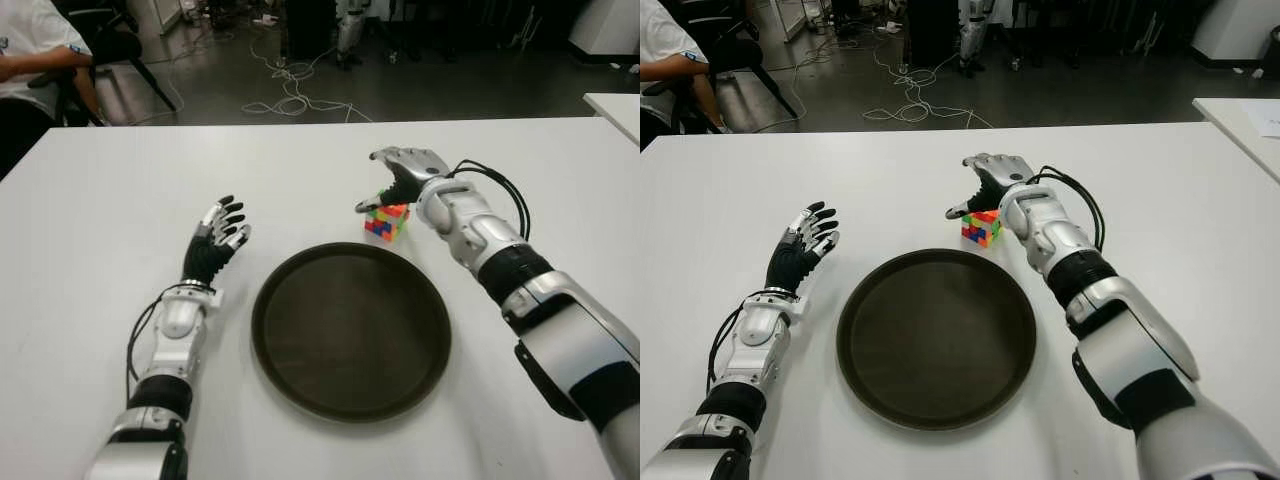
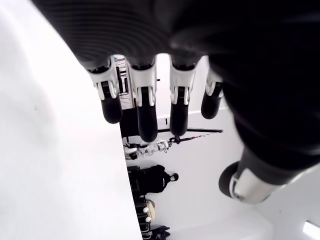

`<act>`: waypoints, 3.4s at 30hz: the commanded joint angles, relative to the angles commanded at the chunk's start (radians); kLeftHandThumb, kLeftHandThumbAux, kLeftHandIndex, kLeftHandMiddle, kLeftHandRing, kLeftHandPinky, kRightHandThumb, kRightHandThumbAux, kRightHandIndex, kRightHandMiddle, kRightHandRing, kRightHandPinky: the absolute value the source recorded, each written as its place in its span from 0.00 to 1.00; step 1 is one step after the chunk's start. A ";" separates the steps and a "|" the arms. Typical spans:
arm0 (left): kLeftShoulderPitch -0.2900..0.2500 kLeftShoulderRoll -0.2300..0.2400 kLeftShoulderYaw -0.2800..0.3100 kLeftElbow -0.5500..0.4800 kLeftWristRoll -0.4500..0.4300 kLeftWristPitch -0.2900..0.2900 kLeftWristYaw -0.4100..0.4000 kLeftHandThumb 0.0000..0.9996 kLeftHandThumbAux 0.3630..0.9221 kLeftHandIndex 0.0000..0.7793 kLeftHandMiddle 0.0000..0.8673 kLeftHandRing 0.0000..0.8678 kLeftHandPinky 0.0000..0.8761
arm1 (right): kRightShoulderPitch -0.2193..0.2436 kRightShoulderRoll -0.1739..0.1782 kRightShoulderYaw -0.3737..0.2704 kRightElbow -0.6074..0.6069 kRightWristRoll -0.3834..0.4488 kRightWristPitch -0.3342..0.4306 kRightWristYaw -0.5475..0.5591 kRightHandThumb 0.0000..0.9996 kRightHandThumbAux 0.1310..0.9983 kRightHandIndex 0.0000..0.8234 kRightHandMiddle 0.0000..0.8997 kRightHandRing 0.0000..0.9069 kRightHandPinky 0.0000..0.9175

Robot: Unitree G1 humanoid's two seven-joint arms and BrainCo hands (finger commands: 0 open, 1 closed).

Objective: Pick up the Rubik's Cube and put it in the plate

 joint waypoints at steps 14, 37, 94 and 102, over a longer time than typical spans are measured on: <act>0.004 -0.004 0.002 -0.008 -0.007 0.003 -0.008 0.08 0.53 0.13 0.20 0.18 0.13 | 0.007 0.010 0.001 -0.010 0.000 0.036 -0.028 0.00 0.32 0.09 0.18 0.18 0.18; 0.005 -0.003 -0.005 -0.019 0.003 0.004 -0.001 0.06 0.55 0.15 0.21 0.18 0.13 | 0.024 0.023 0.019 -0.042 -0.007 0.091 -0.014 0.00 0.32 0.09 0.15 0.16 0.18; 0.009 -0.002 -0.007 -0.018 0.018 0.006 0.020 0.08 0.52 0.15 0.21 0.19 0.15 | -0.060 0.076 0.036 0.258 0.005 0.017 -0.070 0.00 0.36 0.12 0.20 0.22 0.22; 0.007 -0.002 -0.007 -0.020 0.017 0.010 0.021 0.06 0.56 0.13 0.20 0.18 0.13 | -0.063 0.080 0.031 0.272 0.010 0.013 -0.075 0.00 0.37 0.10 0.18 0.19 0.17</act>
